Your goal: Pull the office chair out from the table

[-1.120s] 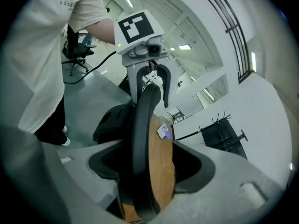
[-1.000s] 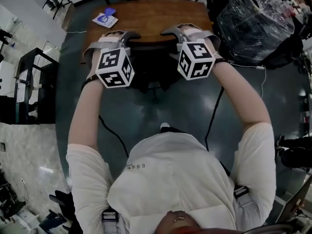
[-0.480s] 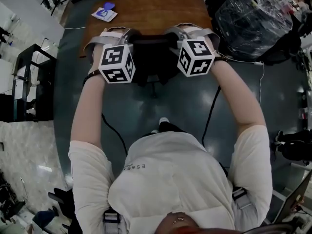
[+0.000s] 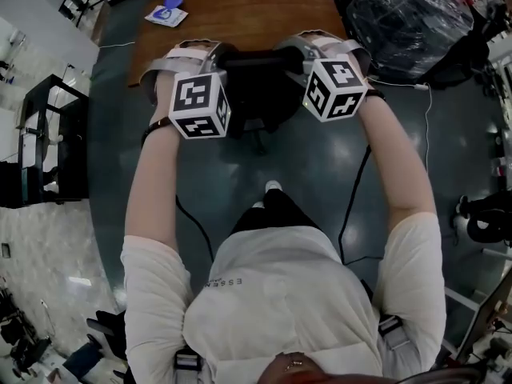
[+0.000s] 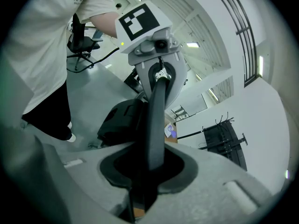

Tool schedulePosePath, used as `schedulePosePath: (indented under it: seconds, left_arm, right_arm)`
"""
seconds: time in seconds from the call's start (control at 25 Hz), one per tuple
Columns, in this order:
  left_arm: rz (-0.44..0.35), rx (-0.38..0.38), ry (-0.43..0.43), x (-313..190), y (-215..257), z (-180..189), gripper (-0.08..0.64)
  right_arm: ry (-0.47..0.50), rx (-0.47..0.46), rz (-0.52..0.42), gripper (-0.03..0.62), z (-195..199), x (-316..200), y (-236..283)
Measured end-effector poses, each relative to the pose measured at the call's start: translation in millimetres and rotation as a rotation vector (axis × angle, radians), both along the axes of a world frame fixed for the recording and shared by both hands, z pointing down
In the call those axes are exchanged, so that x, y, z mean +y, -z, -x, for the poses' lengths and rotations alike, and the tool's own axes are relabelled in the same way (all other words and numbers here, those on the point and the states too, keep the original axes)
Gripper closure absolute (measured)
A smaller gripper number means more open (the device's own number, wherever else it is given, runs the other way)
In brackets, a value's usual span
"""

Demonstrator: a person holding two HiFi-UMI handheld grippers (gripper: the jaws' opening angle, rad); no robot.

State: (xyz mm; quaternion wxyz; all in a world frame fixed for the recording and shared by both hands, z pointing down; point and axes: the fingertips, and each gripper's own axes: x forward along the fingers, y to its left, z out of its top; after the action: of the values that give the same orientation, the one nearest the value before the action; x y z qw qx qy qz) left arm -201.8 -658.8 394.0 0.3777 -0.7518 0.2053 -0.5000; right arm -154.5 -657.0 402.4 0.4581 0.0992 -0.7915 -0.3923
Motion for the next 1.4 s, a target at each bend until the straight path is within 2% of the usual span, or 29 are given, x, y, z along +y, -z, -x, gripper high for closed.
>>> schedulePosePath:
  seconds: [0.24, 0.36, 0.68, 1.0, 1.2, 1.4]
  left_arm:
    - [0.037, 0.009, -0.003, 33, -3, -7, 0.505]
    - [0.026, 0.011, 0.001, 53, -4, -15, 0.505]
    - [0.05, 0.004, 0.049, 99, -5, -35, 0.5]
    - [0.059, -0.019, 0.108, 141, -7, -20, 0.499]
    - [0.069, -0.018, 0.099, 174, -9, -15, 0.499]
    - [0.041, -0.02, 0.087, 203, -5, -15, 0.505]
  right_arm:
    - [-0.004, -0.01, 0.007, 0.518, -7, 34, -2]
    - [0.004, -0.01, -0.014, 0.518, -15, 53, -3]
    - [0.03, -0.02, -0.031, 0.515, -35, 97, -4]
    - [0.061, -0.046, -0.09, 0.514, -21, 149, -1]
    - [0.056, -0.046, -0.075, 0.512, -16, 183, -4]
    - [0.046, -0.047, -0.079, 0.512, -16, 211, -1]
